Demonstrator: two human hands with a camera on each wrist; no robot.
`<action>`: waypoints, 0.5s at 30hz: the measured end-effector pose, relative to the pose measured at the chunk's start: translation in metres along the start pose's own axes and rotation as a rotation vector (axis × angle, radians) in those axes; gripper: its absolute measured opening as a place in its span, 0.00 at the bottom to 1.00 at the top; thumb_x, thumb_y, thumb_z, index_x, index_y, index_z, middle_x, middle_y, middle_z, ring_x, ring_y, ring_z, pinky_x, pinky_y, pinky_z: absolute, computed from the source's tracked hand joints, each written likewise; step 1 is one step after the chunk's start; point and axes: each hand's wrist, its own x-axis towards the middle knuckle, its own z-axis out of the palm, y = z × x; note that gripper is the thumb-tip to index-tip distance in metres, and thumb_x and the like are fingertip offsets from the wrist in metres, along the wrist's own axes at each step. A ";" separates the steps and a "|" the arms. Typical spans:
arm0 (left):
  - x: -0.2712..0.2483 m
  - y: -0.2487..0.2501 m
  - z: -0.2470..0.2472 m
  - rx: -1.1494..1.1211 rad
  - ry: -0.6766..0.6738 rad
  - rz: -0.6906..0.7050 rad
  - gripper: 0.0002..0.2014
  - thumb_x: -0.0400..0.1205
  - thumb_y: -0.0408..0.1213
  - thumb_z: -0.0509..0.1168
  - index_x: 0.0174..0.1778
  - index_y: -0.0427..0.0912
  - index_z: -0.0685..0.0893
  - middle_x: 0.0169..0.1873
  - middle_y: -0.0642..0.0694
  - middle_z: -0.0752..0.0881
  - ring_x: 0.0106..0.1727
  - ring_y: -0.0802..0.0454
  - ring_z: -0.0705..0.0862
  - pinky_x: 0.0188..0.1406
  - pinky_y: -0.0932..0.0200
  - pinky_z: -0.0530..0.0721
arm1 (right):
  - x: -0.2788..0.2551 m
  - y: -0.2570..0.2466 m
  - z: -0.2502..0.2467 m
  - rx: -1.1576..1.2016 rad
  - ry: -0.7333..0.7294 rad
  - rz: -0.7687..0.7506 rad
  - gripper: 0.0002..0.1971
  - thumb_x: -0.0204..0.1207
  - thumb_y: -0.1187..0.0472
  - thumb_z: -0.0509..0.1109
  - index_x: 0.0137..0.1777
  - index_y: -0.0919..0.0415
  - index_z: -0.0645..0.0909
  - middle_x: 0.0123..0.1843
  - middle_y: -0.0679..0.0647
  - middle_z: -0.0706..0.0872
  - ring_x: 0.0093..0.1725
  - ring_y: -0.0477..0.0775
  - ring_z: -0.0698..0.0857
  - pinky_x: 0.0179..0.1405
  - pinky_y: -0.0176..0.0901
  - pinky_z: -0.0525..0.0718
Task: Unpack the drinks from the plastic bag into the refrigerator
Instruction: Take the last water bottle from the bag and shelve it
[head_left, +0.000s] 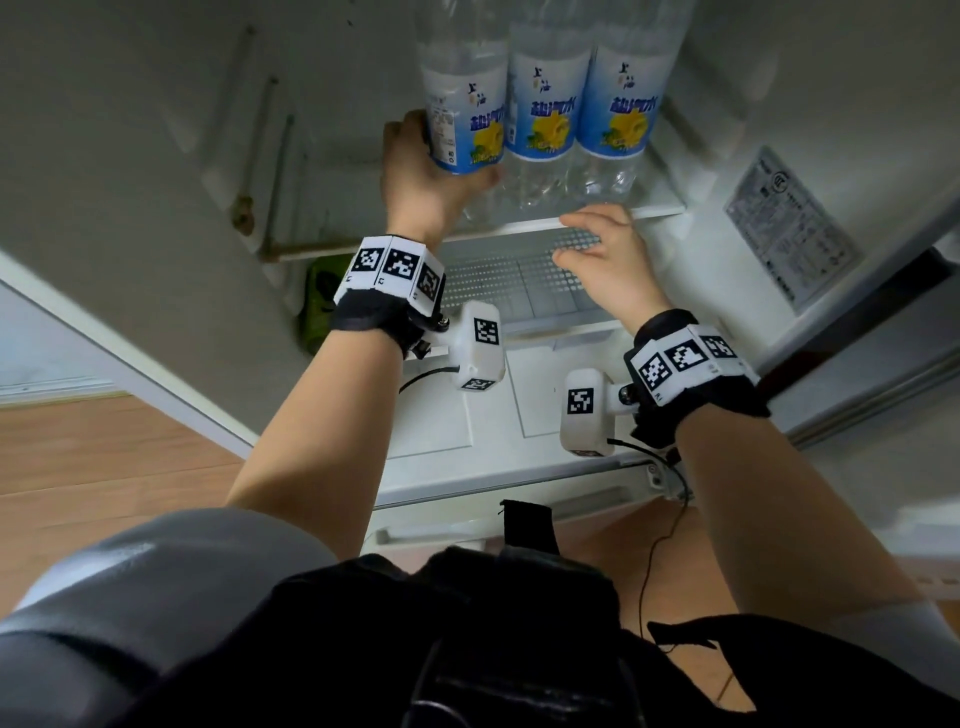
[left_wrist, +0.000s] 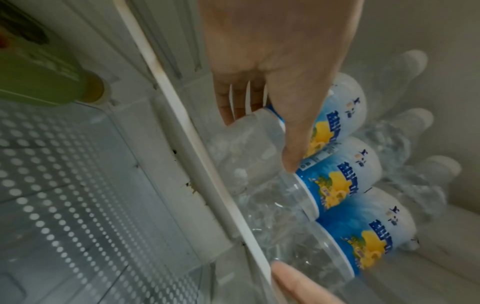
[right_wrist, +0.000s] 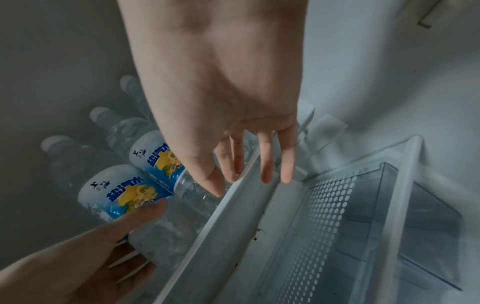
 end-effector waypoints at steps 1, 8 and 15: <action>-0.003 0.004 -0.002 0.005 0.009 0.011 0.33 0.50 0.55 0.81 0.48 0.51 0.76 0.55 0.43 0.86 0.51 0.50 0.88 0.52 0.47 0.89 | 0.000 0.000 0.000 -0.002 -0.002 0.003 0.20 0.71 0.68 0.73 0.64 0.64 0.81 0.60 0.48 0.70 0.67 0.57 0.79 0.71 0.53 0.79; -0.003 0.005 -0.007 -0.046 -0.011 0.030 0.29 0.64 0.41 0.81 0.60 0.41 0.80 0.48 0.54 0.86 0.48 0.58 0.86 0.52 0.61 0.88 | -0.002 0.000 0.000 0.012 -0.015 0.009 0.21 0.70 0.69 0.72 0.65 0.64 0.81 0.60 0.48 0.70 0.68 0.57 0.78 0.72 0.54 0.77; -0.004 0.007 -0.006 -0.070 -0.063 0.026 0.29 0.63 0.39 0.77 0.61 0.39 0.80 0.52 0.48 0.88 0.53 0.53 0.86 0.55 0.56 0.88 | -0.006 -0.001 0.000 -0.017 -0.025 0.007 0.23 0.71 0.69 0.72 0.67 0.64 0.79 0.71 0.57 0.72 0.70 0.54 0.76 0.73 0.51 0.76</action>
